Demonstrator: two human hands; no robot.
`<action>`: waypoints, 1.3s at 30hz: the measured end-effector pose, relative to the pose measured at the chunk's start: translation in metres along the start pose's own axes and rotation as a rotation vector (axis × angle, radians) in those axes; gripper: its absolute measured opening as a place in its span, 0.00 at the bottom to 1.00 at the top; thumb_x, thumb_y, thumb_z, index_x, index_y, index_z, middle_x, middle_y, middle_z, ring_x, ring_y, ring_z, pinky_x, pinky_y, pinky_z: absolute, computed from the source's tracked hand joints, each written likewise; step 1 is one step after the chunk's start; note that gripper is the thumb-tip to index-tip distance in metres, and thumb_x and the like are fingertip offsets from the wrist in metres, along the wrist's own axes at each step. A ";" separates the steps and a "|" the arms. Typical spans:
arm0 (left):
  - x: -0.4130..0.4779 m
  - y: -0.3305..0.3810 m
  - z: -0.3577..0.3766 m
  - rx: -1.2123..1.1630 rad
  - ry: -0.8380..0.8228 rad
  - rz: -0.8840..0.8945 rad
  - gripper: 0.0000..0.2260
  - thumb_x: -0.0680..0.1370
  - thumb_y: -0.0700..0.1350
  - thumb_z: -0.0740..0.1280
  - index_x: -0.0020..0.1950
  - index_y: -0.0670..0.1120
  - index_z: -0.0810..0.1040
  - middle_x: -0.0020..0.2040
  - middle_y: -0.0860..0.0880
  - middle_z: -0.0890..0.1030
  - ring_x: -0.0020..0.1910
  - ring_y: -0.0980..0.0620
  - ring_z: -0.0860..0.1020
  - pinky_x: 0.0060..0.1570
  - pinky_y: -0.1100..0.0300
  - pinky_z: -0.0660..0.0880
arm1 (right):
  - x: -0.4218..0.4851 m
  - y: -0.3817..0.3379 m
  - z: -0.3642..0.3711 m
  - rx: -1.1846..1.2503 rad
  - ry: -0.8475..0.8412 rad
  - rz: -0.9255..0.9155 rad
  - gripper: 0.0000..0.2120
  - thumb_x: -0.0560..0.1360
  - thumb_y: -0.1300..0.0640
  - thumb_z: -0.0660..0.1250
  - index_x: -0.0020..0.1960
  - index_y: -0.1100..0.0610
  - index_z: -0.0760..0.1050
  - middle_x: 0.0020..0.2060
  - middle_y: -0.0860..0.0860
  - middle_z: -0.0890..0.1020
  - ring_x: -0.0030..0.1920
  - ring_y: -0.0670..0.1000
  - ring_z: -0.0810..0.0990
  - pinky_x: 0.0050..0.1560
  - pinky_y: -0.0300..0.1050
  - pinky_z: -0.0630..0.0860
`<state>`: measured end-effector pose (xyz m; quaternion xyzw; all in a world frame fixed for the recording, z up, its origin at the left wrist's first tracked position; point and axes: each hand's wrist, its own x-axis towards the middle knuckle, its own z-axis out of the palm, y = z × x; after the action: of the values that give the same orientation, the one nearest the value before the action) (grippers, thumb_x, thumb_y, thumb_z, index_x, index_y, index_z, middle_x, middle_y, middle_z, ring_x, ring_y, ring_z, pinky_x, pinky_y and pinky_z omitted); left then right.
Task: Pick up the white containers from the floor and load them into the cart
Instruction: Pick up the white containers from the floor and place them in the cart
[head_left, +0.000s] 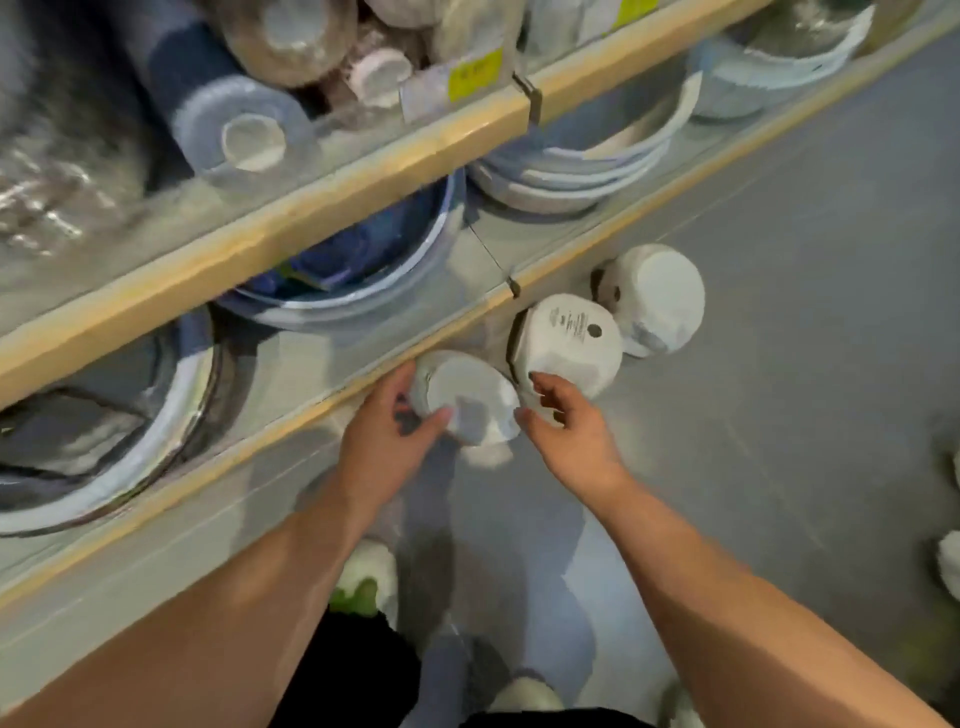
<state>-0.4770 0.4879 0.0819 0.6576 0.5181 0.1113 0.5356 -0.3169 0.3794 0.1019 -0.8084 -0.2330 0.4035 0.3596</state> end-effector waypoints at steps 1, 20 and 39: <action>0.016 -0.019 0.012 -0.017 -0.001 0.013 0.27 0.73 0.51 0.73 0.68 0.63 0.67 0.57 0.67 0.73 0.57 0.59 0.76 0.54 0.72 0.70 | 0.017 0.018 0.009 -0.018 -0.019 -0.021 0.23 0.75 0.57 0.68 0.68 0.55 0.70 0.61 0.48 0.76 0.59 0.44 0.72 0.59 0.34 0.66; 0.105 -0.141 0.078 0.158 0.104 0.145 0.29 0.73 0.59 0.67 0.73 0.63 0.62 0.75 0.54 0.61 0.71 0.54 0.63 0.53 0.74 0.66 | 0.123 0.131 0.086 0.117 -0.134 -0.184 0.36 0.69 0.50 0.74 0.73 0.47 0.62 0.67 0.45 0.71 0.66 0.42 0.70 0.65 0.36 0.69; -0.120 0.182 -0.082 0.073 -0.022 0.219 0.27 0.69 0.63 0.67 0.65 0.74 0.61 0.77 0.55 0.60 0.69 0.74 0.56 0.60 0.80 0.58 | -0.147 -0.166 -0.094 0.288 -0.039 -0.067 0.34 0.65 0.61 0.78 0.67 0.47 0.71 0.58 0.38 0.78 0.58 0.34 0.75 0.57 0.29 0.73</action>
<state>-0.4851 0.4600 0.3132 0.7304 0.4410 0.1427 0.5017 -0.3370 0.3499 0.3402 -0.7325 -0.2063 0.4362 0.4803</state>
